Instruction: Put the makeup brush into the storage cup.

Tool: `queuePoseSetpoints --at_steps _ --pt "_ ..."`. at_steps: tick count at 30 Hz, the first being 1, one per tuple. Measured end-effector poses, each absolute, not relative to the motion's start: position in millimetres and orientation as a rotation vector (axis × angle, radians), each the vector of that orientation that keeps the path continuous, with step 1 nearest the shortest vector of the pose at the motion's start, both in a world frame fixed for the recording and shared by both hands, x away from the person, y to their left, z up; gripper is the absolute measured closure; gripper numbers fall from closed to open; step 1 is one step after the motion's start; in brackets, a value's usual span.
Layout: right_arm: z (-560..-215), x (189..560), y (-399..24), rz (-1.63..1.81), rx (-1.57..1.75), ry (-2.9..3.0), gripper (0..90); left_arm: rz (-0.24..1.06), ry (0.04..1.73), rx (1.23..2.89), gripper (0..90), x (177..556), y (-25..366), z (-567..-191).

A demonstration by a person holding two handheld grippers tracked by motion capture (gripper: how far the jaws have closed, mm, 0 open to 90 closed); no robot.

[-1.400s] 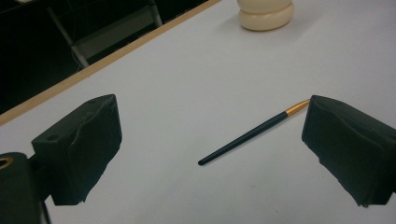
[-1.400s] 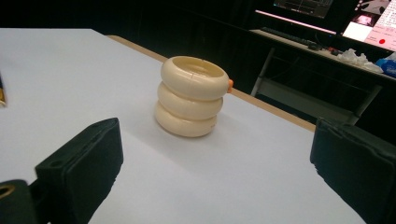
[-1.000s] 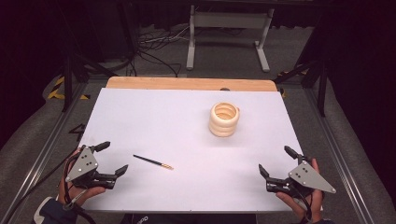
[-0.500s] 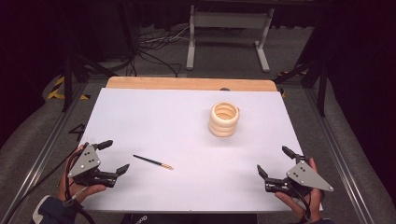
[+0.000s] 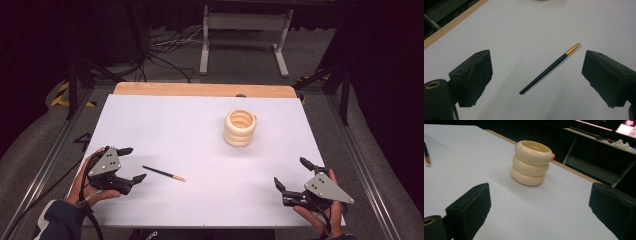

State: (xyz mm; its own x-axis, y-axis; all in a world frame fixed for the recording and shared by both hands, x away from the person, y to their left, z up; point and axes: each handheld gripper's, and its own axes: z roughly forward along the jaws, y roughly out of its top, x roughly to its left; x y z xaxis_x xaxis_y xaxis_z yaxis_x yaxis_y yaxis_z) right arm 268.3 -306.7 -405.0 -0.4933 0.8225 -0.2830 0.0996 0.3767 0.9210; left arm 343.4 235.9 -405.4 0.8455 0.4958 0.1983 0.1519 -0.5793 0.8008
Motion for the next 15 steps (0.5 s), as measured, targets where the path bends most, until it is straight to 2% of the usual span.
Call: queuePoseSetpoints --at_steps 10,15 --pt "-406.0 268.6 -305.6 1.16 0.792 1.892 5.5 0.379 0.372 2.275 8.4 359.9 200.7 -406.6" --pt "-406.4 268.7 -305.8 1.152 0.794 1.896 5.5 0.385 0.352 2.319 9.0 366.3 184.2 -409.6"
